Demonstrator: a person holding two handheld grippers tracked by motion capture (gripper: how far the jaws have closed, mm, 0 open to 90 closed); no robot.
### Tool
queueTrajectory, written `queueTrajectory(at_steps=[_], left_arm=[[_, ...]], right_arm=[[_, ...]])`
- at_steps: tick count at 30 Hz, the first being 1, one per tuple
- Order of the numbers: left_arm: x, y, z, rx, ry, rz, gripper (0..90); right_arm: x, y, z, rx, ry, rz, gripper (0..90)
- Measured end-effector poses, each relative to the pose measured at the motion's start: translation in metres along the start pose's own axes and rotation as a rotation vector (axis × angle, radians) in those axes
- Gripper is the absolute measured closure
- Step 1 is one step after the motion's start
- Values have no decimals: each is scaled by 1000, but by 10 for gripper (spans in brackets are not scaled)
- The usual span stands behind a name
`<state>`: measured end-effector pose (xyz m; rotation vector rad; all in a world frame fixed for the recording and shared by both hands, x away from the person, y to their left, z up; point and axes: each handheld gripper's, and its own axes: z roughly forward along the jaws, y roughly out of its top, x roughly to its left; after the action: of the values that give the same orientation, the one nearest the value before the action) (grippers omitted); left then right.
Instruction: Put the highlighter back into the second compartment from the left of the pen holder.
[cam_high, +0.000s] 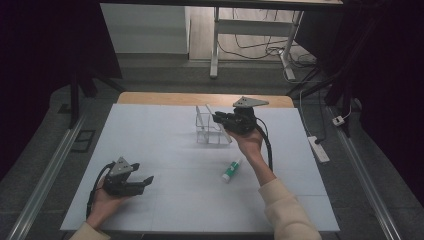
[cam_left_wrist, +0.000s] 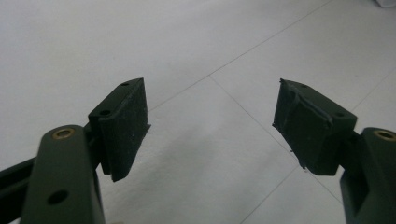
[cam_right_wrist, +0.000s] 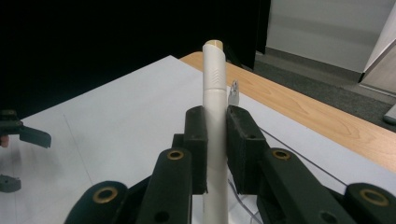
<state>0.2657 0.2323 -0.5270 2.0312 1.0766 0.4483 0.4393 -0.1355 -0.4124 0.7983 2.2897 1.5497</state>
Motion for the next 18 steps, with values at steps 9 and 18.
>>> queueTrajectory(at_steps=[9,18], left_arm=[[0,0,0,1,1,1,262],[0,0,0,2,0,2,262]], right_arm=[[-3,5,4,-34,-3,18,778],[-10,9,8,-57,-21,36,778]])
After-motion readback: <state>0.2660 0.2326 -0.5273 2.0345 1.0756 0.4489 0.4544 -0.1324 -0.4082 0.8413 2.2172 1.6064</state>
